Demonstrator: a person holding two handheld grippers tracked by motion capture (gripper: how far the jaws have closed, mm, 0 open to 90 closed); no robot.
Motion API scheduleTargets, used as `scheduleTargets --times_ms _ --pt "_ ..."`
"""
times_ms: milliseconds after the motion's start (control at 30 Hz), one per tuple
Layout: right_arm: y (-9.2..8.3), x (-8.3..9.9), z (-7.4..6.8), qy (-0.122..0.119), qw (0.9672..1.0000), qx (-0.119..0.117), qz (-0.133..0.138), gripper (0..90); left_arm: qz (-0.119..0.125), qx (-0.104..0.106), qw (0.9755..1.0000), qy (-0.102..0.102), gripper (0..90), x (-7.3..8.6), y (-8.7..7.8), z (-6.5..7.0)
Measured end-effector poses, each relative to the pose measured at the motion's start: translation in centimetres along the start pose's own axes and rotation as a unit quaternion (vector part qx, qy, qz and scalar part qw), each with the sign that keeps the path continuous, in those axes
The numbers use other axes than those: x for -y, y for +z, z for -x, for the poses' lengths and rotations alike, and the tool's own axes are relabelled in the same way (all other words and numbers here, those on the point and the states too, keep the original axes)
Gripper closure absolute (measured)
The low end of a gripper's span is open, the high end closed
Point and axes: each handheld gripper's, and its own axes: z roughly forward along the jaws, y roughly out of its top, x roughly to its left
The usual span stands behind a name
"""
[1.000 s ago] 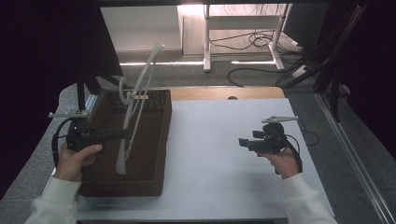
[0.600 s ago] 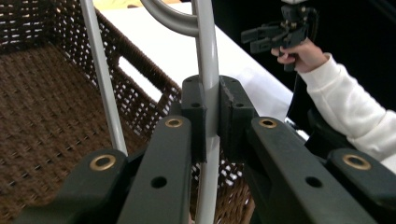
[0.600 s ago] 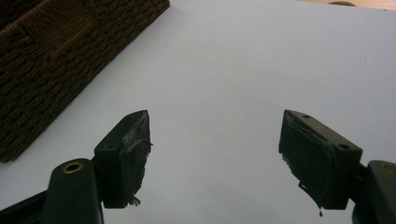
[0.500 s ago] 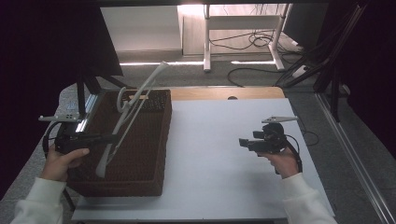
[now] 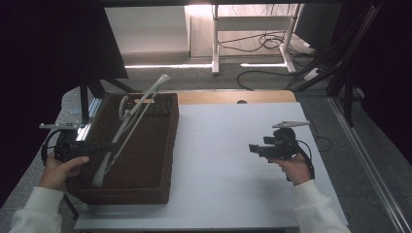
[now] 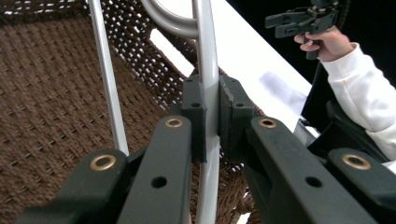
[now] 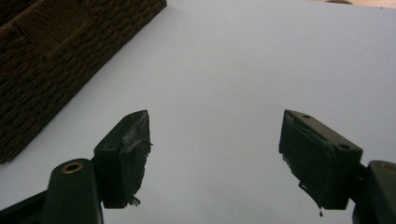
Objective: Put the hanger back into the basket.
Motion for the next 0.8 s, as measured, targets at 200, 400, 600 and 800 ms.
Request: scheduleTargets --times_ms 200,400,600,800 --pt "0.1 0.0 0.1 0.000 1.0000 0.000 -0.003 25.3 -0.008 -0.007 0.9999 -0.004 82.8 0.3 0.0 -0.4" --pt "0.1 0.1 0.1 0.001 1.0000 0.001 -0.004 25.1 -0.014 -0.012 0.9998 -0.005 82.8 0.5 0.0 -0.6" --pt "0.1 0.1 0.0 0.001 1.0000 0.001 -0.004 25.1 -0.032 -0.023 0.9991 -0.013 82.2 0.9 0.1 -1.1" --pt "0.2 0.1 0.0 0.000 1.0000 0.001 -0.005 25.0 -0.034 -0.053 0.9973 -0.039 56.5 0.8 0.5 -1.6"
